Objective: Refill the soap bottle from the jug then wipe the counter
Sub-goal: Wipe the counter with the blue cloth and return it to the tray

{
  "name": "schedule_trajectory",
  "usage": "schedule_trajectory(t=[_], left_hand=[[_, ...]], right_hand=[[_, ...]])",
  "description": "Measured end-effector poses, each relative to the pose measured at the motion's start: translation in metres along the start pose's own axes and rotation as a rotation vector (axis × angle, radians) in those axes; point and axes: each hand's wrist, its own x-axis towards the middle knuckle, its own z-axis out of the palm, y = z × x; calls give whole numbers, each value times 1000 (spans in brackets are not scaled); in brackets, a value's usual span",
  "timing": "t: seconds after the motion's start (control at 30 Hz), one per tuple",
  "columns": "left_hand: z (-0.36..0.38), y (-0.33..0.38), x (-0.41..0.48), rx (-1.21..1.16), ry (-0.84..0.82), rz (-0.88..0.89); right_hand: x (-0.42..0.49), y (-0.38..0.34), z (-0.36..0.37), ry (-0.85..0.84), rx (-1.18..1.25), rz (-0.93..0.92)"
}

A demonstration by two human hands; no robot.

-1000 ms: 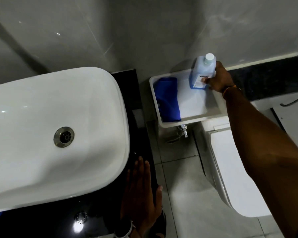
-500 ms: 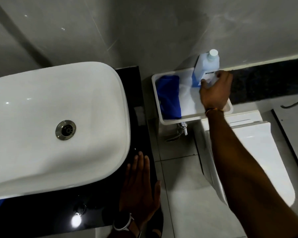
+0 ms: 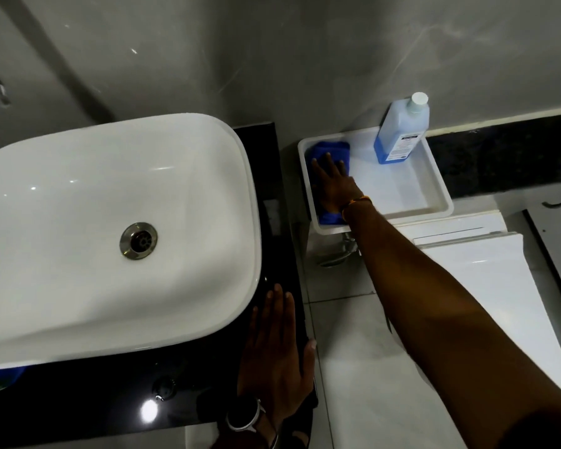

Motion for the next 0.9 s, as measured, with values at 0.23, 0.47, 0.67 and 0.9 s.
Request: schedule_trajectory(t=[0.23, 0.47, 0.67, 0.9], left_hand=[[7, -3, 0, -21, 3, 3], [7, -2, -1, -21, 21, 5], [-1, 2, 1, -4, 25, 3], [-15, 4, -3, -25, -6, 10]], right_hand=[[3, -6, 14, -3, -118, 36], [-3, -14, -2, 139, 12, 13], [-43, -28, -33, 259, 269, 134], [-143, -79, -24, 282, 269, -39]])
